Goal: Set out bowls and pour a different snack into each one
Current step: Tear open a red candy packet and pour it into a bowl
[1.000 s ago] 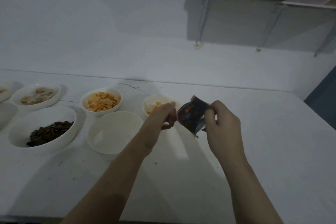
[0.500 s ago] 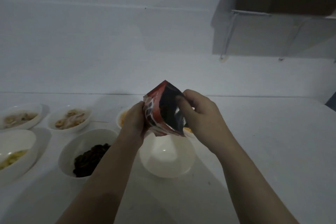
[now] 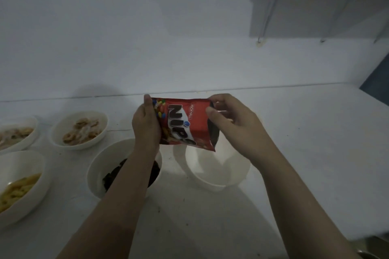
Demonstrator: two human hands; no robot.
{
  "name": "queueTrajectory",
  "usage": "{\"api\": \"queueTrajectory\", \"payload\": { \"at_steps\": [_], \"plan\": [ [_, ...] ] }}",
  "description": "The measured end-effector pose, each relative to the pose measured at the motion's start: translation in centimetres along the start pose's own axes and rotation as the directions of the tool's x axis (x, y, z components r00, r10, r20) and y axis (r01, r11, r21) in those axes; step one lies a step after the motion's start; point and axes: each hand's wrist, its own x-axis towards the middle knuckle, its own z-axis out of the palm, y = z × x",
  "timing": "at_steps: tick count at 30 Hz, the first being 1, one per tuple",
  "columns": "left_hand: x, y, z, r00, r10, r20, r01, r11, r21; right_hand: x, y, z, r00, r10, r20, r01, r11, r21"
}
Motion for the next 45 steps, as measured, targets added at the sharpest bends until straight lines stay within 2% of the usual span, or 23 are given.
{"api": "queueTrajectory", "payload": {
  "at_steps": [4, 6, 10, 15, 24, 30, 38, 45],
  "plan": [
    [-0.3, -0.4, 0.6, 0.987, 0.156, -0.023, -0.154, 0.985, 0.079, 0.8, 1.5, 0.6, 0.973, -0.046, -0.226, 0.015, 0.990, -0.137],
    [-0.4, -0.3, 0.7, 0.971, 0.235, -0.031, -0.228, 0.961, 0.160, 1.1, 2.7, 0.6, 0.955, -0.078, -0.286, 0.008, 0.972, -0.236],
    [-0.3, -0.4, 0.9, 0.943, 0.333, -0.027, -0.314, 0.911, 0.266, 1.3, 4.3, 0.4, 0.964, -0.138, -0.228, 0.034, 0.912, -0.410],
    [-0.3, -0.3, 1.3, 0.932, 0.361, -0.011, -0.341, 0.889, 0.305, 1.2, 5.5, 0.4, 0.958, -0.179, -0.225, 0.048, 0.870, -0.491],
    [-1.3, 0.4, 2.0, 0.910, 0.411, 0.043, -0.401, 0.851, 0.339, 0.6, 6.9, 0.6, 0.959, -0.196, -0.205, 0.047, 0.824, -0.565],
    [-1.9, 0.4, 1.8, 0.891, 0.447, 0.079, -0.442, 0.817, 0.371, -0.1, 7.6, 0.7, 0.959, -0.191, -0.210, 0.052, 0.846, -0.531],
    [-2.3, 0.6, 1.4, 0.864, 0.492, 0.105, -0.494, 0.793, 0.357, -0.7, 7.6, 1.6, 0.959, -0.077, -0.271, -0.057, 0.890, -0.452],
    [-2.8, 0.6, 0.8, 0.868, 0.486, 0.101, -0.485, 0.788, 0.379, -0.6, 7.3, 1.4, 0.963, -0.115, -0.244, -0.016, 0.878, -0.478]
  ]
}}
